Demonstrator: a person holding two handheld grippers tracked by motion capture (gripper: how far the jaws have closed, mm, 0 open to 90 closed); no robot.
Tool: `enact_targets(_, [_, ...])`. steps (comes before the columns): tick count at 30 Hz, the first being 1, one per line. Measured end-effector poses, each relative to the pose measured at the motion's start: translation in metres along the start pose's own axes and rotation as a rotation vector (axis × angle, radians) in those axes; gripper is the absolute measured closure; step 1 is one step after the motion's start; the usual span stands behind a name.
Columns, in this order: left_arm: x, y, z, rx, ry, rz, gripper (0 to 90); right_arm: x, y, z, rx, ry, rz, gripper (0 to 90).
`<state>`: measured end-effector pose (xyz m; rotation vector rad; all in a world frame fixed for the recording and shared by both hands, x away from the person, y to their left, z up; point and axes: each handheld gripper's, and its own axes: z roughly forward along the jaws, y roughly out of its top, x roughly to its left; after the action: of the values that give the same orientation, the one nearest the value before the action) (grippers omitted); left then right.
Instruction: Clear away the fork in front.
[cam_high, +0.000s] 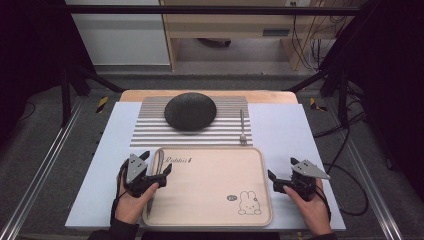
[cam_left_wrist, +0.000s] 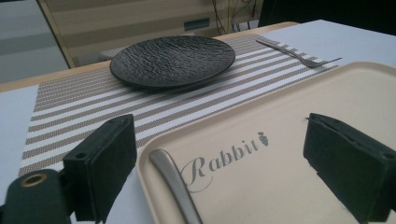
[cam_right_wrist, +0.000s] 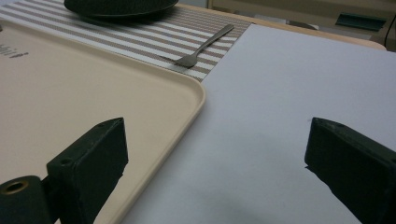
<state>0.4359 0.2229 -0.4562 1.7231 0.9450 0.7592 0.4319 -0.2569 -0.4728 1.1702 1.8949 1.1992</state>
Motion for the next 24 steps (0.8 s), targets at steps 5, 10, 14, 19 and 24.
enact_targets(5, [0.009,0.0,-0.005,-0.035,0.007,-0.051,7.1,0.001,0.002,0.004,0.012,0.01,0.013,6.1])
enact_targets(10, [0.013,-0.003,-0.004,-0.03,0.009,-0.058,5.5,0.008,0.019,0.008,0.015,0.038,-0.004,6.2])
enact_targets(14, [0.017,-0.002,-0.006,-0.052,0.016,-0.064,5.4,0.011,0.044,0.015,0.02,0.059,-0.046,6.1])
enact_targets(19, [0.019,-0.002,-0.007,-0.056,0.019,-0.064,4.6,0.011,0.08,0.031,0.024,0.082,-0.062,6.1])
enact_targets(24, [0.018,-0.003,-0.006,-0.049,0.016,-0.06,4.1,0.009,0.11,0.047,0.02,0.102,-0.067,6.1])
